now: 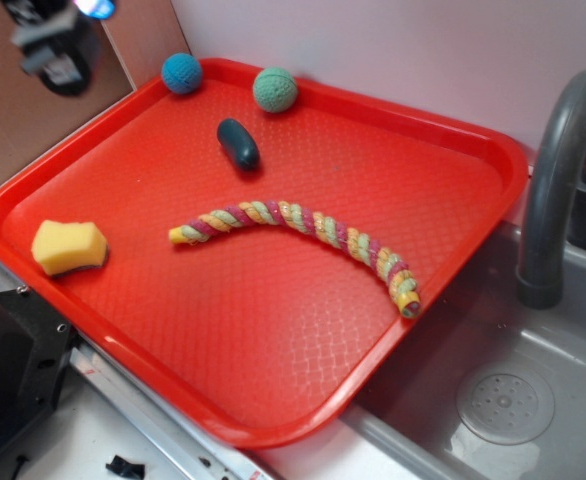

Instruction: Grab the multicolored rope.

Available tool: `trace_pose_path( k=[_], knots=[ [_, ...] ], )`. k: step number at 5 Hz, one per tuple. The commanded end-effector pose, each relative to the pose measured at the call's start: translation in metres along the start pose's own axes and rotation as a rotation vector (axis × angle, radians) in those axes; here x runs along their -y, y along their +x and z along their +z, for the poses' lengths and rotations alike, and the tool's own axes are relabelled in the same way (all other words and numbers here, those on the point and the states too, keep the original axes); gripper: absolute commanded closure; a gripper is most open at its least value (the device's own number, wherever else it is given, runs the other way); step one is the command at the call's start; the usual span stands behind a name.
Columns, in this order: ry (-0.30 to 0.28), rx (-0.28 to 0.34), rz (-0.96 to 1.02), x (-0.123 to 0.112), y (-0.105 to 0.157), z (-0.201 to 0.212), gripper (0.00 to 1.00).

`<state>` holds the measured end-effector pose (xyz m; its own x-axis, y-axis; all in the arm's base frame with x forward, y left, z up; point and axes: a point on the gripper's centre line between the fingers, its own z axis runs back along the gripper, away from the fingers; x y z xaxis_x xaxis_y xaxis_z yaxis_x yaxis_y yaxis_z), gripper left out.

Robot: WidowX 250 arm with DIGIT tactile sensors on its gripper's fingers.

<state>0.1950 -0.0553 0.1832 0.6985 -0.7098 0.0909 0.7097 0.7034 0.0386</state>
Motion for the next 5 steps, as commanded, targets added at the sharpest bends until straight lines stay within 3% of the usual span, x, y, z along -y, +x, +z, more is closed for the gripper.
trace_pose_path(
  k=[1, 2, 3, 5],
  knots=[
    [-0.006, 0.085, -0.22, -0.01, 0.035, -0.042, 0.0],
    [0.002, 0.043, -0.224, -0.017, 0.039, -0.061, 0.0],
    [-0.046, 0.027, -0.261, -0.013, 0.042, -0.092, 0.0],
    [-0.1, -0.097, -0.269, -0.01, 0.037, -0.151, 0.0]
  ],
)
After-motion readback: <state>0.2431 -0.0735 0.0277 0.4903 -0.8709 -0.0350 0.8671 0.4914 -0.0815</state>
